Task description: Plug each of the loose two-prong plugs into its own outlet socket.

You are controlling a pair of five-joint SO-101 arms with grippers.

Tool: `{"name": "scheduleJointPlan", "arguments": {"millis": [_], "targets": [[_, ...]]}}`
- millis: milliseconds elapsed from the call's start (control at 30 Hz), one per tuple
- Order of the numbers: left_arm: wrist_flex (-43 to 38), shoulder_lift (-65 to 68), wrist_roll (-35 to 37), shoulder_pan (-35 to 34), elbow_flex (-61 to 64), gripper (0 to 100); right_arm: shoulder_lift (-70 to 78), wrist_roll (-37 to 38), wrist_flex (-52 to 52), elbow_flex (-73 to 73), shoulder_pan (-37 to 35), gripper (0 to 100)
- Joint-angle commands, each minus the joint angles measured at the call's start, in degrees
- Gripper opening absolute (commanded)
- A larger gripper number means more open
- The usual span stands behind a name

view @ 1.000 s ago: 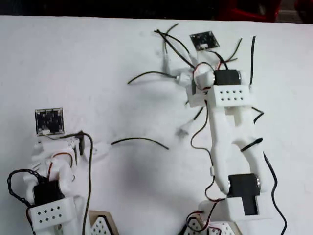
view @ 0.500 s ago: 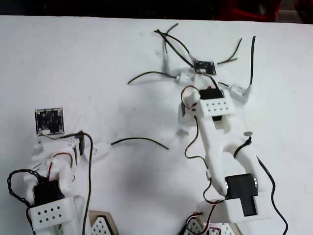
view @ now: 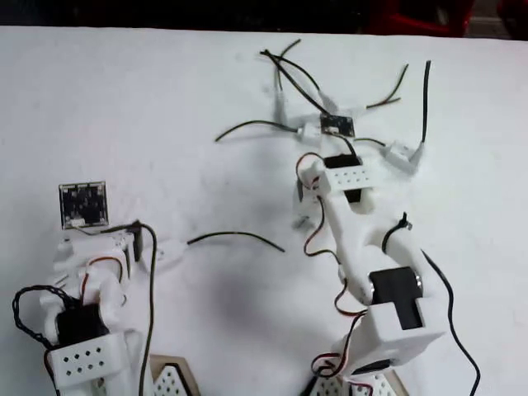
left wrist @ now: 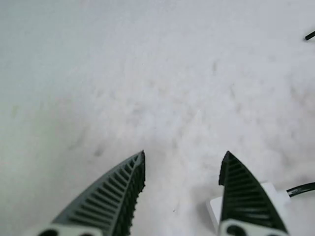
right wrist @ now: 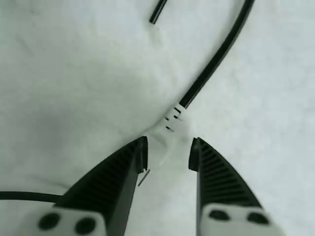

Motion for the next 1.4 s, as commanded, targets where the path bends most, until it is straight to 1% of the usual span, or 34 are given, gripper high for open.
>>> {"name": "scheduleJointPlan", "arguments": {"millis": [0, 367, 500, 700, 767, 867, 900, 967, 1000, 1033, 1200, 1300, 1367], "targets": [[-1.23, -0.66, 0.35, -0.22, -0.26, 25, -0.04, -0.53, -0.92, -0.53, -1.89, 13.5], [-1.23, -0.66, 0.35, -0.31, -0.26, 25, 0.04, -0.62, -0.75, -0.09, -2.07, 13.4], [-1.23, -0.66, 0.35, -0.4, -0.26, 25, 1.63, -0.62, -0.04, -0.44, -3.21, 13.4], [-1.23, -0.66, 0.35, -0.4, -0.26, 25, 5.93, -5.1, 1.71, -3.25, -4.18, 13.3], [-1.23, -0.66, 0.35, -0.4, -0.26, 25, 6.2, -5.36, 3.65, -4.84, -4.18, 11.5], [-1.23, -0.66, 0.35, -0.4, -0.26, 25, 6.11, -4.84, 5.41, -6.86, -4.09, 2.2], [-1.23, -0.66, 0.35, -0.4, -0.26, 25, 6.11, -4.84, 6.02, -7.38, -4.0, 1.1], [-1.23, -0.66, 0.35, -0.4, -0.26, 25, 6.11, -4.84, 7.6, -7.82, -4.0, 2.8], [-1.23, -0.66, 0.35, -0.4, -0.26, 25, 6.11, -4.75, 8.04, -7.91, -4.0, 1.9], [-1.23, -0.66, 0.35, -0.4, -0.26, 25, 6.11, -3.69, 8.31, -7.91, -4.0, 1.6], [-1.14, -0.66, 0.35, -0.4, -0.26, 25, 6.11, 7.74, 9.89, -7.82, -1.63, 1.7], [-1.14, -0.66, 0.35, -0.4, -0.26, 25, 6.2, 11.6, 11.3, -7.82, -0.04, 2.1], [-1.23, -0.66, 0.35, -0.4, -0.26, 25, 6.29, 12.84, 12.26, -7.82, 0.13, 2.2]]}}
